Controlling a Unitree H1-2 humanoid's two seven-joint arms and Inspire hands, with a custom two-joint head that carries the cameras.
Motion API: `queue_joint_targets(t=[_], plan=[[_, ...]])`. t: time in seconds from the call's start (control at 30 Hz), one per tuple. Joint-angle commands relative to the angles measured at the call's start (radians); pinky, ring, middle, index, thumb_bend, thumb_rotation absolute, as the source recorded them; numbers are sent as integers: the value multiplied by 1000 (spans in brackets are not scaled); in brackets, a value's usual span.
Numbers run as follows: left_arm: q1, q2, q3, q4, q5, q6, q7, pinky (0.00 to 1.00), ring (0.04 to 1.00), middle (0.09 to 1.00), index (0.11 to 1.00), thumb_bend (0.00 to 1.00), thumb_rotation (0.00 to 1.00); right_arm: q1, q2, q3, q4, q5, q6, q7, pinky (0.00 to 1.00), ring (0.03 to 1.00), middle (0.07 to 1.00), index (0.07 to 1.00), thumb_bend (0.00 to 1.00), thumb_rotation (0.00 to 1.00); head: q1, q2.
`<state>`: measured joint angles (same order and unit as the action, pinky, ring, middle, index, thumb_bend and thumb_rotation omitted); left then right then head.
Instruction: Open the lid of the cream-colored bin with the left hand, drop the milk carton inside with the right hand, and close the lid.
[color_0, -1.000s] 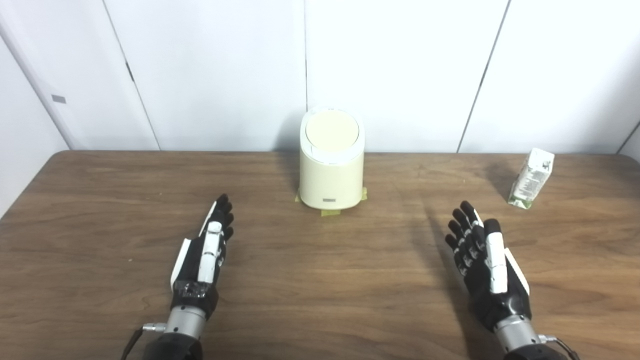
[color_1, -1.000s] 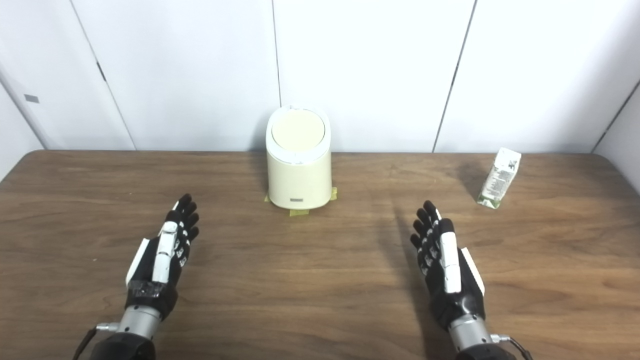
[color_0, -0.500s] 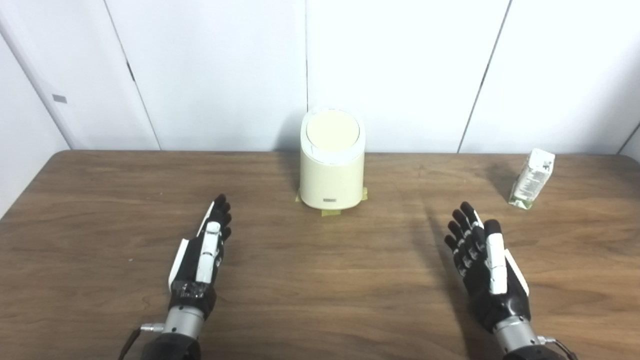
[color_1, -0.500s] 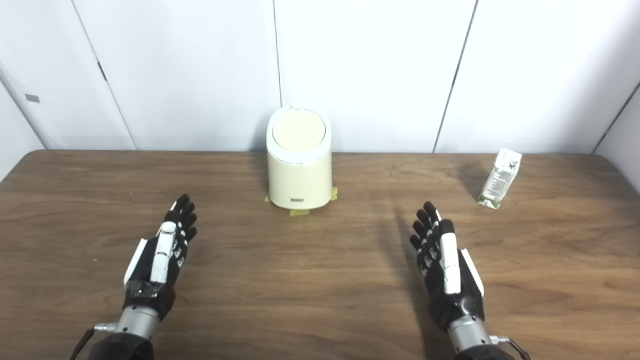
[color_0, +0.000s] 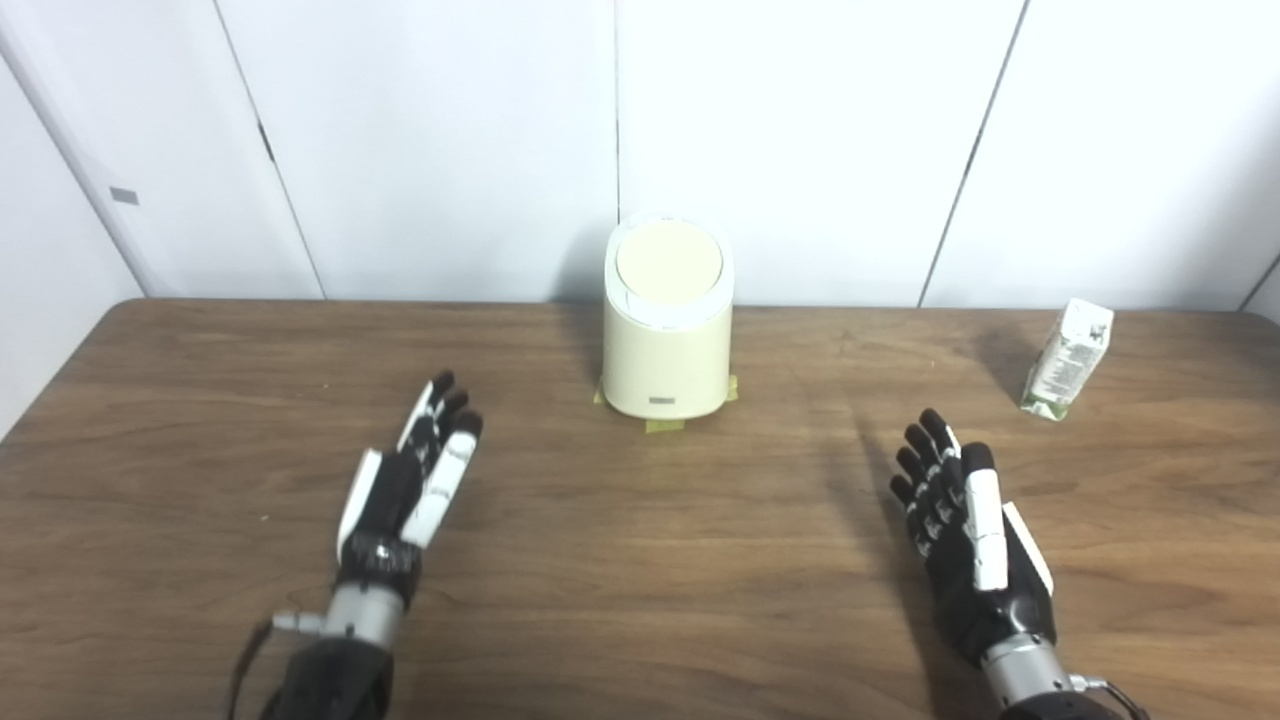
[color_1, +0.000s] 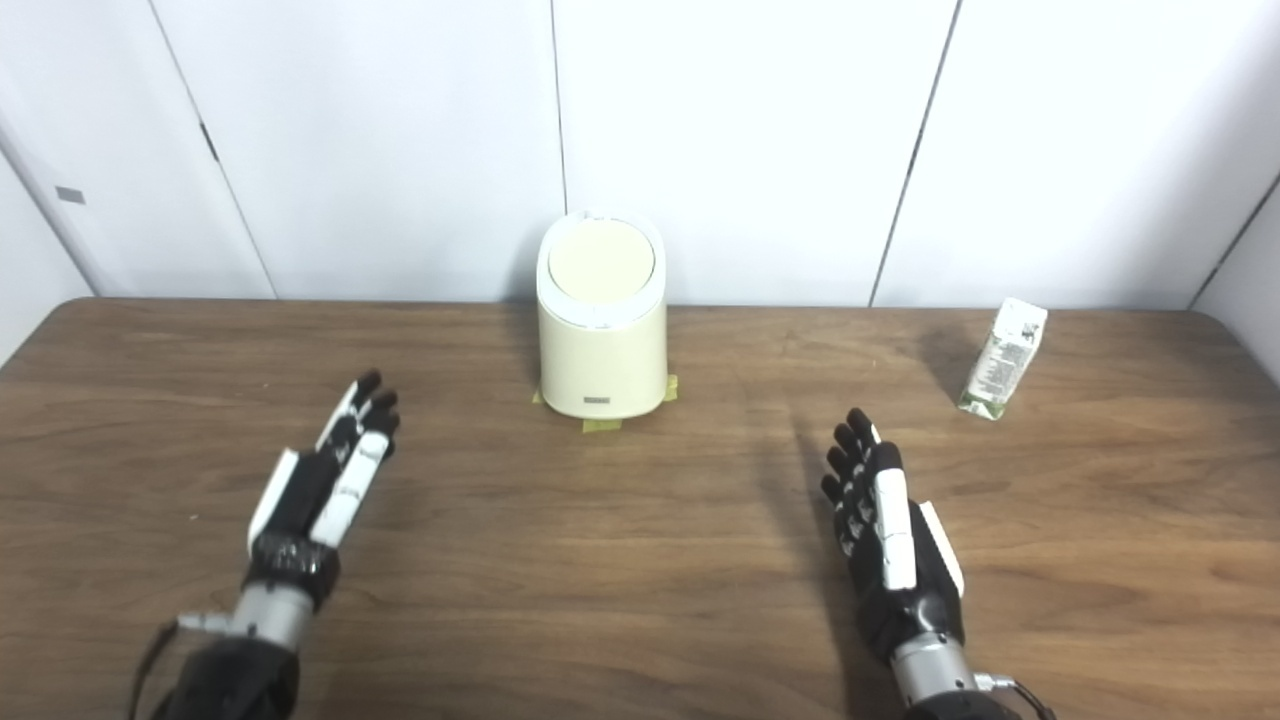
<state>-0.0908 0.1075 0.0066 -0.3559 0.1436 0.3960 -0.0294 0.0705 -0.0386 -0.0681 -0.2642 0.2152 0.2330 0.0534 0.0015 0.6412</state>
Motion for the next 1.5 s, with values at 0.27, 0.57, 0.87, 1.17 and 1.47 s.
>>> queue_joint_targets(t=[0.27, 0.57, 0.87, 1.17, 1.47], plan=[[-361, -35, 34, 28, 221, 74, -152, 791, 864, 891, 978, 869, 450, -40, 6, 4, 3, -17, -49, -1, 1000, 994, 998, 1000, 571, 975, -3, 6], [-565, -79, 62, 178, 526, 74, -405, 726, 882, 950, 1000, 924, 292, -50, 14, 5, 20, -29, -55, -5, 993, 982, 984, 998, 581, 980, -3, -6], [-740, -68, 13, 425, 629, 74, -376, 621, 825, 930, 992, 926, 141, -48, 29, 11, 24, -36, -57, -9, 953, 970, 975, 993, 563, 990, -8, -12], [-873, -5, -110, 648, 594, 46, -268, 716, 924, 980, 999, 922, 131, -53, 42, 9, 22, -38, -49, -24, 961, 968, 973, 997, 553, 990, -15, -12], [-943, 29, -247, 767, 585, 1, -180, 701, 905, 996, 998, 951, 94, -52, 57, 16, 6, -55, -38, -34, 965, 967, 970, 996, 577, 978, -22, -5]])
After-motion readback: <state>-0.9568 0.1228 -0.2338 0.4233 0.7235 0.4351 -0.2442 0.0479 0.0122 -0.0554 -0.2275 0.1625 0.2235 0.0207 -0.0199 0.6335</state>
